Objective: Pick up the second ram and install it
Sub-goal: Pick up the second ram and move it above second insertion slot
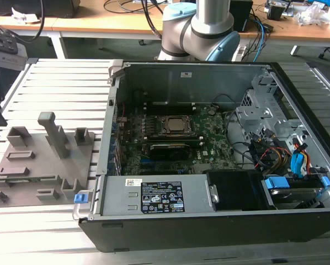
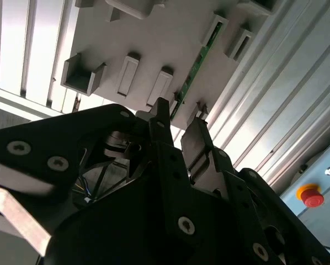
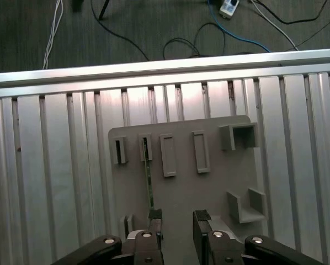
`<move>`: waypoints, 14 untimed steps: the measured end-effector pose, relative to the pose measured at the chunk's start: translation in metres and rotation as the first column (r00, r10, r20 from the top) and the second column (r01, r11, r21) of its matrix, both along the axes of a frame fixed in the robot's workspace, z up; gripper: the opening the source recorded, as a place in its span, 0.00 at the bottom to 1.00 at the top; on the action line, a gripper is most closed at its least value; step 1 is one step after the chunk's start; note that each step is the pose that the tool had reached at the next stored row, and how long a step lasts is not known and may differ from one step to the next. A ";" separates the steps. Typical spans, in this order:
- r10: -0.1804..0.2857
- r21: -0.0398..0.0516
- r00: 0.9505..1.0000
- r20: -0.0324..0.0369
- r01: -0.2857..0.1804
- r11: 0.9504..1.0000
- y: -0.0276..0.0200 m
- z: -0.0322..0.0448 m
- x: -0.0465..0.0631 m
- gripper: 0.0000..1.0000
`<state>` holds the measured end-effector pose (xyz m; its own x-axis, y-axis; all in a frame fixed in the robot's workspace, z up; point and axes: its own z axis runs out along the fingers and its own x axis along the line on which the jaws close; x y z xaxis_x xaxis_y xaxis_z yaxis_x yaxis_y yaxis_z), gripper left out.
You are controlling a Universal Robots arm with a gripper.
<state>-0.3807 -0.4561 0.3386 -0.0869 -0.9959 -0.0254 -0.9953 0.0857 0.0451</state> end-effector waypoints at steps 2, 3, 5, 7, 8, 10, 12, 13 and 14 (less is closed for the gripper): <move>0.000 0.000 1.000 0.000 0.000 1.000 -0.0008 -0.0024 0.000 0.36; 0.000 0.000 1.000 0.000 0.000 1.000 -0.0013 -0.0041 0.000 0.36; 0.000 0.000 1.000 0.000 0.000 1.000 -0.0017 -0.0056 0.000 0.36; 0.000 0.000 1.000 0.000 0.000 1.000 -0.0023 -0.0075 0.000 0.36; 0.000 0.000 1.000 0.000 0.000 1.000 -0.0025 -0.0082 0.000 0.36; 0.000 0.000 1.000 0.000 0.000 1.000 -0.0047 -0.0156 0.000 0.36; 0.000 0.000 1.000 0.000 0.000 1.000 -0.0066 -0.0175 0.000 0.36; 0.000 0.000 1.000 0.000 0.000 1.000 -0.0091 -0.0181 0.000 0.36; 0.000 0.000 1.000 0.000 0.000 1.000 -0.0122 -0.0188 0.000 0.36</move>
